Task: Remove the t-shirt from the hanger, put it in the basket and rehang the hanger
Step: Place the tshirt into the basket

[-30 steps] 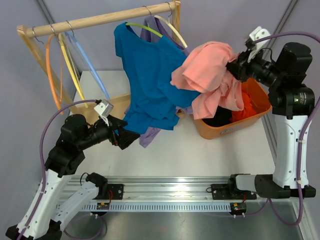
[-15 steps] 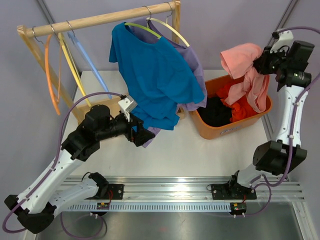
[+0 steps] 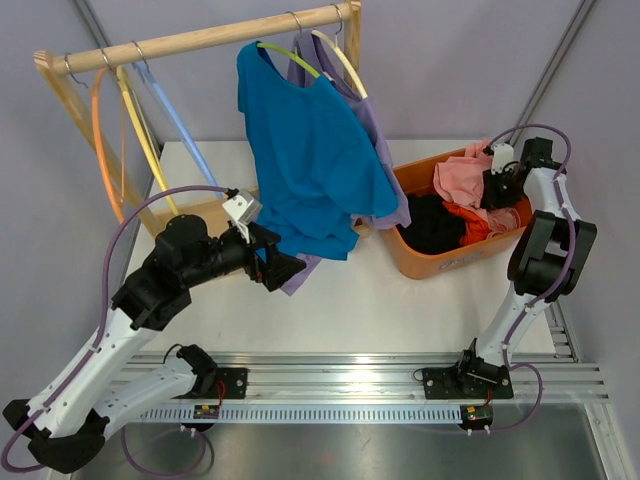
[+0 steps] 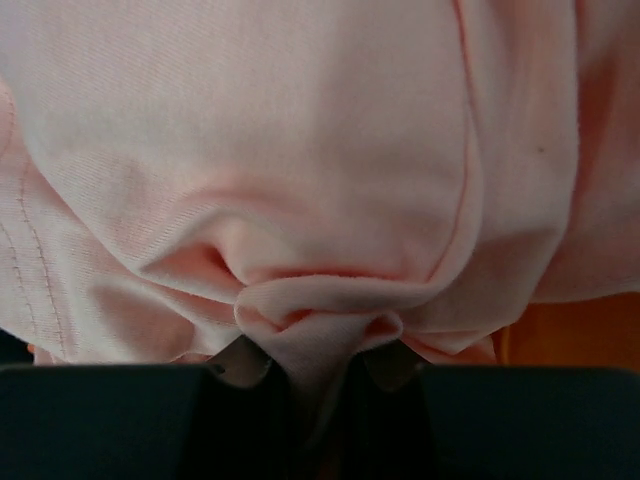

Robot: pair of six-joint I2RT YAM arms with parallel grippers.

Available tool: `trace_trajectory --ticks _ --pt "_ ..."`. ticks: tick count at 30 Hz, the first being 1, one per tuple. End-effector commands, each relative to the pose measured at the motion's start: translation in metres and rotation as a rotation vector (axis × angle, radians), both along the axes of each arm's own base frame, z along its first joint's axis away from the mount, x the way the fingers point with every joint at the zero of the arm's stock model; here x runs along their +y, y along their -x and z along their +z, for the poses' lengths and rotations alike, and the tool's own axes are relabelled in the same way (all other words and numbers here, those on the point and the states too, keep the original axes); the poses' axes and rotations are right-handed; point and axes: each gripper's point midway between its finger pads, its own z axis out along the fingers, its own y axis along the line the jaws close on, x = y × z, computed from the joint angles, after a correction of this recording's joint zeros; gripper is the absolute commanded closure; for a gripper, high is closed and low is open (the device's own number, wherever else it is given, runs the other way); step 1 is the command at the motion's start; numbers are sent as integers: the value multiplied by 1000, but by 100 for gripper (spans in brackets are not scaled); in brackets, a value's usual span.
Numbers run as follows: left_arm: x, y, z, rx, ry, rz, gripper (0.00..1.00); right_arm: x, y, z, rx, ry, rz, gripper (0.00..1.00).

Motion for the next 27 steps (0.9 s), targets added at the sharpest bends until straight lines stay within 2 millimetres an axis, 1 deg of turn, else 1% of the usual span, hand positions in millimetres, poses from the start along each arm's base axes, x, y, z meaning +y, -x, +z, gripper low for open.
trace_trajectory --ticks 1,3,4,6,7,9,10,11,12,14,15,17,18,19,20,22,23,24,25,26,27 --pt "-1 -5 18 -54 44 25 1 6 33 -29 151 15 73 88" --pt "-2 -6 18 -54 41 23 1 11 42 -42 199 15 108 85" --pt "-3 -8 16 -46 35 21 1 12 46 -48 216 14 119 80" --pt "-4 -9 16 -47 33 19 1 16 53 -50 234 5 157 75" --pt "-5 -10 16 -46 31 17 1 21 53 -45 217 -11 176 70" --pt "-5 -11 17 -49 27 19 1 26 55 -32 183 -18 218 63" --pt "-5 -11 16 -46 21 22 1 30 52 -11 121 -19 234 51" --pt "-4 -12 16 -49 19 26 1 33 50 2 83 -18 245 44" --pt "-4 -12 16 -52 19 28 1 37 45 19 34 -30 258 38" --pt "-3 -13 16 -55 15 30 1 41 39 62 -59 -22 267 31" --pt "-3 -14 16 -56 14 35 1 46 37 78 -94 -38 280 29" --pt "-4 -14 16 -58 14 34 1 51 35 100 -130 -55 288 28" --pt "-4 -15 15 -56 12 34 1 53 33 119 -155 -58 293 27" --pt "-5 -16 16 -59 14 36 1 56 32 127 -167 -79 295 27" --pt "-5 -16 17 -61 14 34 1 57 29 142 -190 -80 295 27" --pt "-5 -17 19 -66 14 35 1 60 25 155 -208 -112 272 27" --pt "-5 -17 19 -67 15 35 1 58 16 171 -253 -106 255 27" --pt "-5 -18 20 -67 15 38 1 56 9 172 -257 -117 220 27" --pt "-5 -19 22 -69 19 42 1 55 3 178 -255 -156 142 27" --pt "-5 -19 21 -68 19 45 1 50 -11 194 -309 -150 102 27" --pt "-5 -21 22 -69 19 54 1 43 -21 191 -308 -150 48 27"
